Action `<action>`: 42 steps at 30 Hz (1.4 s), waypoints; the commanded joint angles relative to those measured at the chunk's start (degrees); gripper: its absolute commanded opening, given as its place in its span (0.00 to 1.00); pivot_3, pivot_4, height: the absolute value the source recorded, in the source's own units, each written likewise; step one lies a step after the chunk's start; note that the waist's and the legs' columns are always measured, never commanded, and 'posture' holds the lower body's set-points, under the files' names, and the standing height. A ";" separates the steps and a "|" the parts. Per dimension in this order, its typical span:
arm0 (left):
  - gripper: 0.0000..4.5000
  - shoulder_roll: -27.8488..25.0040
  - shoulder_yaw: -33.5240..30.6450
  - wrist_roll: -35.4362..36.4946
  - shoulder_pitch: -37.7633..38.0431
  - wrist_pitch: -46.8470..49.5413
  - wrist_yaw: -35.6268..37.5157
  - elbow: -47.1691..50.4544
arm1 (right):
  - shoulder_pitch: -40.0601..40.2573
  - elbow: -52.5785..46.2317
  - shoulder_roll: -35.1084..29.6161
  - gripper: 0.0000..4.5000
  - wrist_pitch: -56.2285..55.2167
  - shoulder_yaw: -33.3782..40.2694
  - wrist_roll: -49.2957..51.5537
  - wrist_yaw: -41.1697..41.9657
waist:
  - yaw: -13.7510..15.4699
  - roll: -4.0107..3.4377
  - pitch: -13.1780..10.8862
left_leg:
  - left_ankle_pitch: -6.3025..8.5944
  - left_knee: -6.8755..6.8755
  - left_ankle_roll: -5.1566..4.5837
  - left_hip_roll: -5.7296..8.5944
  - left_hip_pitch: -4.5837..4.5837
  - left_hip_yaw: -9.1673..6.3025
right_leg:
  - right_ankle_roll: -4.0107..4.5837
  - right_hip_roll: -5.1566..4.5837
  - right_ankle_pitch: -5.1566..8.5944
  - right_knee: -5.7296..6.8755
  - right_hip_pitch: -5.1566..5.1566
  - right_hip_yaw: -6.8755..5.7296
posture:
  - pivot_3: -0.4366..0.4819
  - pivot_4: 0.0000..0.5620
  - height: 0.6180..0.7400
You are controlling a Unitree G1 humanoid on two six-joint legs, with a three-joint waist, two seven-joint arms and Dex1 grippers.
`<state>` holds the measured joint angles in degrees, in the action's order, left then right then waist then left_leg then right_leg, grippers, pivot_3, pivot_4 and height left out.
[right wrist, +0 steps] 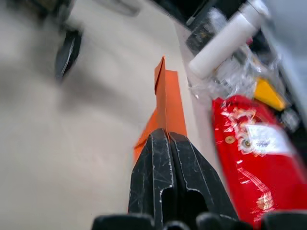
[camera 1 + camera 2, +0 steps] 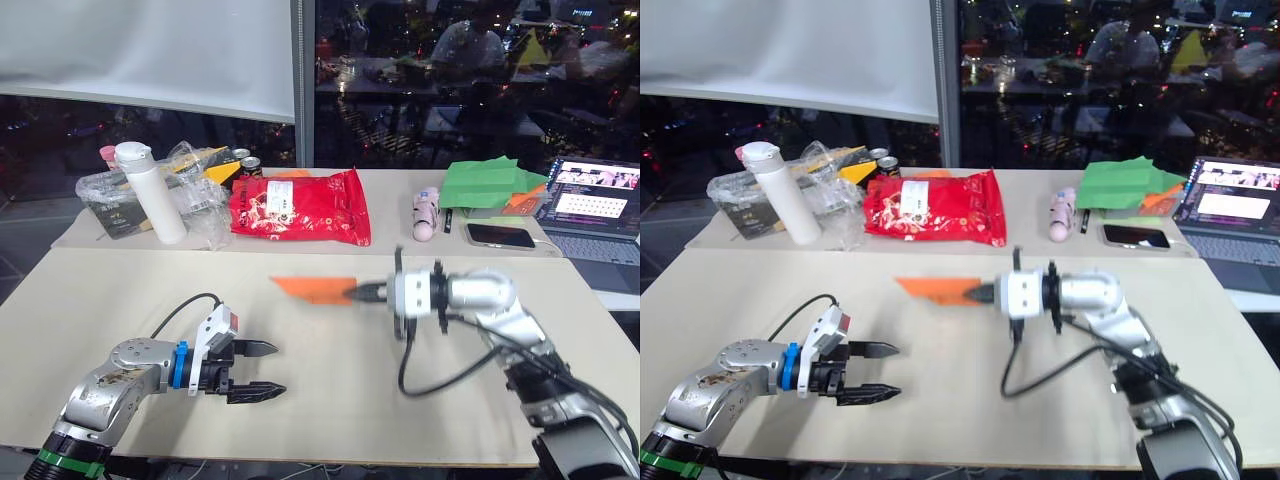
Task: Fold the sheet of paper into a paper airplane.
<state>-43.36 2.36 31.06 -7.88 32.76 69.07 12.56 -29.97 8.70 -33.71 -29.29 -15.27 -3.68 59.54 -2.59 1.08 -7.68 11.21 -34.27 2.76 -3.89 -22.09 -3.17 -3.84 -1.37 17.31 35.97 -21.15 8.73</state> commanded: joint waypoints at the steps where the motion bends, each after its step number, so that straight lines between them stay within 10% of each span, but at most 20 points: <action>1: 1.00 -0.68 -0.93 0.87 0.34 -0.06 0.21 1.35 | 4.19 3.15 -0.54 0.00 -13.61 -1.31 -9.44 -8.25 | 0.05 -0.01 -0.01 | 0.00 -0.01 0.00 0.01 -0.02 0.01 | 0.02 -0.01 -0.01 0.04 0.04 0.01 | 0.48 0.27 0.77; 3: 1.00 -0.78 -0.99 1.03 0.47 0.06 0.17 1.59 | 6.38 4.35 -0.51 0.00 -17.19 -1.48 -12.16 -11.95 | -0.04 -0.03 -0.02 | -0.01 -0.02 0.01 0.02 -0.02 0.07 | 0.08 -0.03 -0.05 0.09 0.01 0.04 | 0.48 0.27 0.77; 12: 1.00 2.49 -1.04 2.85 -1.37 0.22 -1.46 1.49 | 18.98 -12.75 -5.50 0.65 -5.95 0.31 -5.19 -11.14 | -0.47 -0.05 -0.03 | -0.03 -0.08 0.02 0.03 0.09 0.05 | 0.19 -0.03 -0.06 0.19 0.13 0.08 | 0.48 0.27 0.77; 15: 0.88 5.01 -0.90 2.72 -2.13 -0.50 -2.95 1.30 | 20.75 -16.82 -8.40 0.66 -1.37 2.33 -1.93 -10.20 | -0.19 -0.02 -0.03 | -0.03 -0.22 0.02 0.04 0.09 0.05 | 0.17 -0.02 -0.06 0.17 0.20 0.08 | 0.48 0.27 0.77; 18: 0.68 8.83 -0.25 2.51 -3.90 -0.84 -5.63 0.48 | 20.22 -17.08 -10.99 0.66 1.92 5.80 0.90 -9.92 | -0.05 -0.01 -0.03 | -0.02 -0.33 0.02 0.04 0.11 0.05 | 0.17 -0.03 -0.06 0.17 0.26 0.08 | 0.48 0.27 0.77; 27: 0.01 16.38 8.84 -6.88 -8.42 -3.39 -11.34 -8.16 | 8.15 -11.28 -7.77 0.03 12.09 6.55 1.12 -11.39 | -0.36 -0.05 -0.01 | -0.02 -0.40 0.01 0.05 0.13 0.02 | 0.08 0.00 -0.12 0.15 0.37 0.08 | 0.48 0.27 0.77; 42: 0.00 14.85 13.09 -14.58 -5.94 -2.12 -15.80 -8.91 | -5.87 7.35 5.40 0.01 18.29 -3.72 -5.23 -8.79 | -0.06 -0.09 0.01 | -0.02 -0.39 0.01 0.08 0.14 -0.01 | 0.12 0.00 -0.15 0.14 0.45 0.08 | 0.48 0.27 0.77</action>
<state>-27.70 14.11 17.99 -14.89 29.91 53.42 3.56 -34.57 16.12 -28.46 -9.93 -19.00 -9.09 49.40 -2.64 0.99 -7.67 11.19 -34.65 2.77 -3.81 -21.94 -3.19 -3.74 -1.37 17.17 36.11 -20.69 8.81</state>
